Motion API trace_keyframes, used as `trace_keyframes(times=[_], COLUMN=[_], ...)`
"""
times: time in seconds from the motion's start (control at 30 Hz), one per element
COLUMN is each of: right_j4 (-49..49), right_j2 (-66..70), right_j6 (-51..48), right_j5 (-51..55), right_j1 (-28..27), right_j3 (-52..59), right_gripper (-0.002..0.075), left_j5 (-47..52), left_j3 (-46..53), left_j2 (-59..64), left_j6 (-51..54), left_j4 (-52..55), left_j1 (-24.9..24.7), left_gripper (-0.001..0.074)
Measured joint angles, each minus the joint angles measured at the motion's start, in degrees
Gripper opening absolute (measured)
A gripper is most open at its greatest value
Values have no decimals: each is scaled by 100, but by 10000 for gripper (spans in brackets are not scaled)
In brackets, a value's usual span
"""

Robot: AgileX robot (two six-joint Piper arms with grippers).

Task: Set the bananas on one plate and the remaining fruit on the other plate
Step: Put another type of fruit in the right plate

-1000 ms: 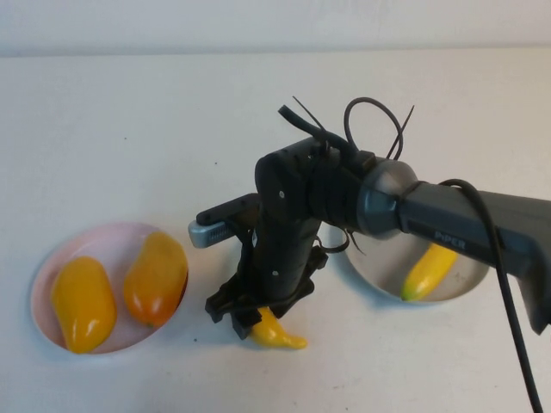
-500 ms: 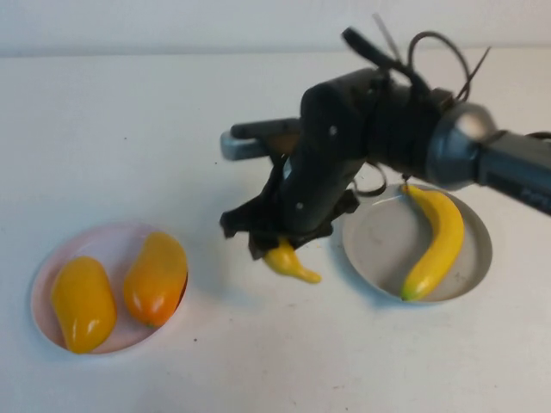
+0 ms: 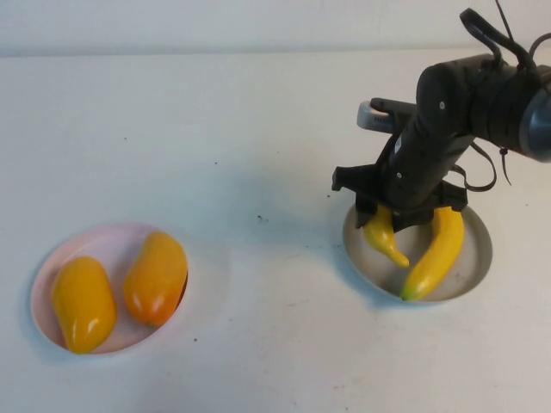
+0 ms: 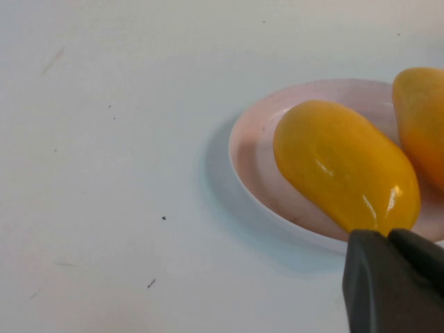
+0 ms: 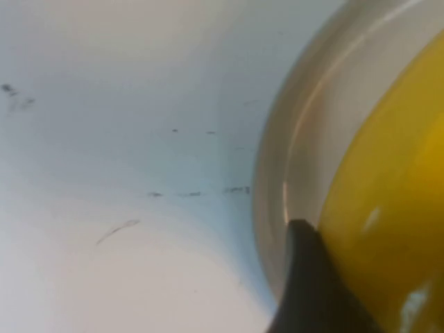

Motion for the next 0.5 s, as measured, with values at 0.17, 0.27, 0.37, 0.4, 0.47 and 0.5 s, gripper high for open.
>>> trace_keyframes(times=[0.17, 0.27, 0.37, 0.4, 0.47, 0.5], right_j4=[147, 195, 251, 251, 259, 259], right_j2=[166, 201, 215, 215, 215, 200], right_j6=[83, 100, 110, 110, 110, 110], right_j5=[46, 86, 129, 143, 178, 178], right_j1=[-21, -21, -21, -21, -21, -21], right_j3=[24, 32, 32, 32, 32, 32], right_gripper=[317, 342, 398, 416, 434, 439], left_j5=[0, 0, 0, 0, 0, 0], left_j3=[0, 0, 0, 0, 0, 0], left_j2=[0, 0, 0, 0, 0, 0], left_j6=[0, 0, 0, 0, 0, 0], left_j4=[0, 0, 0, 0, 0, 0], left_j1=[0, 0, 0, 0, 0, 0], left_gripper=[-1, -1, -1, -1, -1, -1])
